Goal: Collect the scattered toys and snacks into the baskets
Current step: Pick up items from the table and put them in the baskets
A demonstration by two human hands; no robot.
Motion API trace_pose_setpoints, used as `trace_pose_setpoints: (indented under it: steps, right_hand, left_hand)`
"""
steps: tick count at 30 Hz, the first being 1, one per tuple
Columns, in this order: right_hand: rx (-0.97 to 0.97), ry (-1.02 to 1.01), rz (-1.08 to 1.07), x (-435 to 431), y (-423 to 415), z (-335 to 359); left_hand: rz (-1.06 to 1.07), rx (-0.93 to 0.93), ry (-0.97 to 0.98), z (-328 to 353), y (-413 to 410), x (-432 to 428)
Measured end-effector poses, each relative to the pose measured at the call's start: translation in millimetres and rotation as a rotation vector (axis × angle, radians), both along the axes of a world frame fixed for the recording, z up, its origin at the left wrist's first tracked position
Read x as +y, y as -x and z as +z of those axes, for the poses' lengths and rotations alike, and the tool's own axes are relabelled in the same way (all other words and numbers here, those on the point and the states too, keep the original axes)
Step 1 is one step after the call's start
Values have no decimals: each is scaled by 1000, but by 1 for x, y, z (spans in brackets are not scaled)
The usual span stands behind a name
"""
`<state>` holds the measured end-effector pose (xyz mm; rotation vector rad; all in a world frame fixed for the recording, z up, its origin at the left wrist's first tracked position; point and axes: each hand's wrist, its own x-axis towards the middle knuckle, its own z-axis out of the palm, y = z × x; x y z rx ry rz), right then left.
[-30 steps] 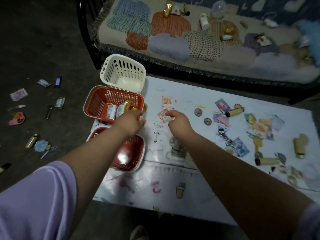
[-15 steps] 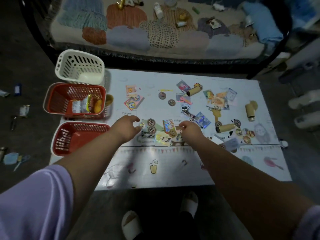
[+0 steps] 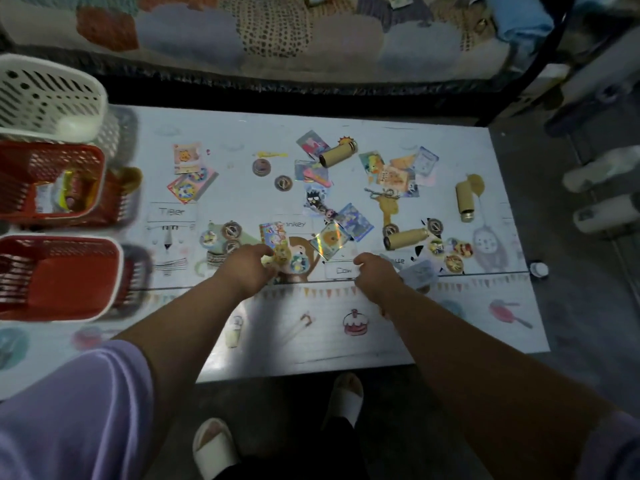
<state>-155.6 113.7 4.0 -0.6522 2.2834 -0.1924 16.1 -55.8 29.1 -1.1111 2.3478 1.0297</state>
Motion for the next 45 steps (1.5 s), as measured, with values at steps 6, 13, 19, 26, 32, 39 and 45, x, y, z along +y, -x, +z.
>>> trace_pose_setpoints:
  steps: [6, 13, 19, 26, 32, 39, 45]
  right_hand:
    - [112, -6, 30, 25, 69, -16]
    - [350, -35, 202, 36, 137, -38]
    - [391, -99, 355, 40, 163, -64]
    - [377, 28, 452, 46, 183, -78]
    - [193, 323, 435, 38, 199, -52]
    - [98, 436, 261, 38, 244, -34]
    - [427, 24, -43, 50, 293, -54]
  left_hand:
    - [-19, 28, -49, -15, 72, 32]
    - [-61, 4, -16, -32, 155, 50]
    - [-86, 10, -47, -51, 199, 69]
    - [-217, -19, 26, -68, 239, 93]
    - [-321, -53, 137, -64, 267, 101]
    - [-296, -76, 251, -50, 299, 81]
    - [-64, -38, 310, -46, 311, 15]
